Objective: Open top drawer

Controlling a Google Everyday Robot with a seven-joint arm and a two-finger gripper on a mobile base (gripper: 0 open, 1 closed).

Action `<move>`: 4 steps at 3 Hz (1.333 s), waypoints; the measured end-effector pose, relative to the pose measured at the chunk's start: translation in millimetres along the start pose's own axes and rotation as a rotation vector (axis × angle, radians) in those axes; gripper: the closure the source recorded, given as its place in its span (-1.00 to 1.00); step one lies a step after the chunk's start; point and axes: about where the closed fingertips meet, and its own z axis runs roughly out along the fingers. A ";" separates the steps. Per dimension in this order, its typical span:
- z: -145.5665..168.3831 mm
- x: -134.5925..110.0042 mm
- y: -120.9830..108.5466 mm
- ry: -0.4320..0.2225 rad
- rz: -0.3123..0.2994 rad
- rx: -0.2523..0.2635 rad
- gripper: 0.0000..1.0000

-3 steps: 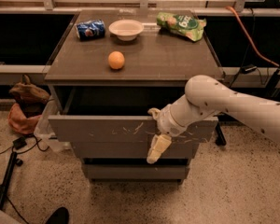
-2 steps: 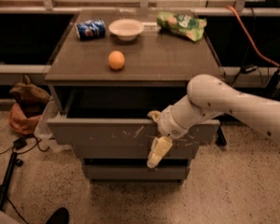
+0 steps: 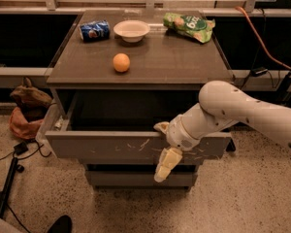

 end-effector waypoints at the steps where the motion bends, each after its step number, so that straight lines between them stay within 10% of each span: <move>1: 7.9 2.7 17.5 -0.006 0.017 -0.031 -1.00; 4: 0.0 -6.5 75.5 -0.017 0.060 -0.053 -1.00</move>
Offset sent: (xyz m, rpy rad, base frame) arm -0.1290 -0.0013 -0.0026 0.0287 0.1573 -0.0550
